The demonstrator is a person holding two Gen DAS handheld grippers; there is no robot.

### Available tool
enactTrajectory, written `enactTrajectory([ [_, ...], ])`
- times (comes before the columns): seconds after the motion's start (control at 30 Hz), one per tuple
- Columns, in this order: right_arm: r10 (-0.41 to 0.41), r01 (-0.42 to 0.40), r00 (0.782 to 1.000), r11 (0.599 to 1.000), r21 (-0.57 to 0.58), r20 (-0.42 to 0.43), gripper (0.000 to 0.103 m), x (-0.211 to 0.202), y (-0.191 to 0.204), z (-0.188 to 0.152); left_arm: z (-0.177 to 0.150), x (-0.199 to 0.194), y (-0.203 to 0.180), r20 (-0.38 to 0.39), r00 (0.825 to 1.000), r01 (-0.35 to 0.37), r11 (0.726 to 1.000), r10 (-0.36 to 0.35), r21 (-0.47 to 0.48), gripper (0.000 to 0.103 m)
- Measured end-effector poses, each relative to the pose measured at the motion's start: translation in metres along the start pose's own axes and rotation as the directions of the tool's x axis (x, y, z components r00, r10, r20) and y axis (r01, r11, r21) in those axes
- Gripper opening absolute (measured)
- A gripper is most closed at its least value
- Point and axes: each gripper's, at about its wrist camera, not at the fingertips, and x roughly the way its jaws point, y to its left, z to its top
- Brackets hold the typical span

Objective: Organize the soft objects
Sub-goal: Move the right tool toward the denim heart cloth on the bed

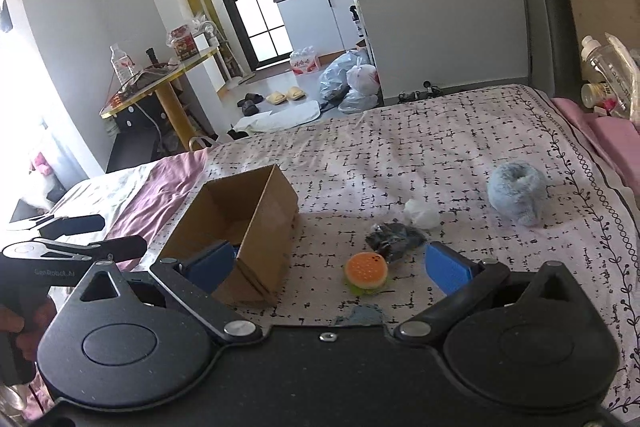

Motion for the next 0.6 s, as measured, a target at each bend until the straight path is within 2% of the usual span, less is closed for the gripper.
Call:
enactTrajectory([
  [0.3,-0.014,0.014,1.0,1.0,0.011,-0.01,0.103,0.001,-0.012,-0.01,-0.002,0.01,-0.015,0.003,0.999,0.04,0.998,-0.04,0.042,0.103],
  [0.5,-0.013,0.014,0.999,1.0,0.027,-0.045,0.103,0.006,-0.02,-0.02,-0.005,0.02,-0.029,-0.005,0.996,0.094,0.992,-0.094,0.088,0.102],
  [0.6,-0.012,0.013,0.999,1.0,0.028,-0.053,0.103,0.009,-0.023,-0.022,-0.006,0.027,-0.033,-0.018,0.993,0.119,0.99,-0.118,0.078,0.1],
])
